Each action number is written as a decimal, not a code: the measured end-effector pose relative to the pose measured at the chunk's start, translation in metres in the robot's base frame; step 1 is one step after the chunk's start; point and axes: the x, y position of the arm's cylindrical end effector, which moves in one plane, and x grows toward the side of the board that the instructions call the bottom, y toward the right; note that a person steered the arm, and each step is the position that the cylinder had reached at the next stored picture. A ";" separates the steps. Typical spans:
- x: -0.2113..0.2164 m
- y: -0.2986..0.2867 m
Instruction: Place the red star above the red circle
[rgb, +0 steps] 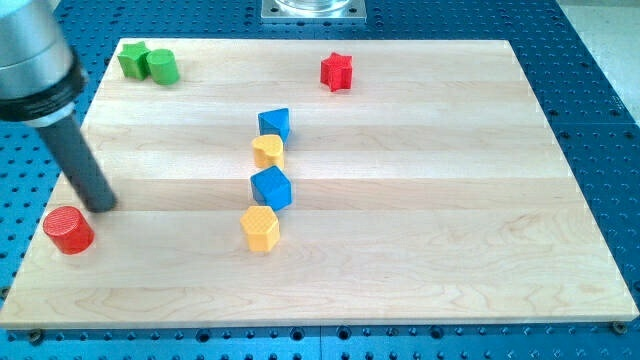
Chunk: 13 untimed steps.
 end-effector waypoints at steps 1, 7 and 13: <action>0.025 -0.010; -0.224 0.340; -0.162 0.033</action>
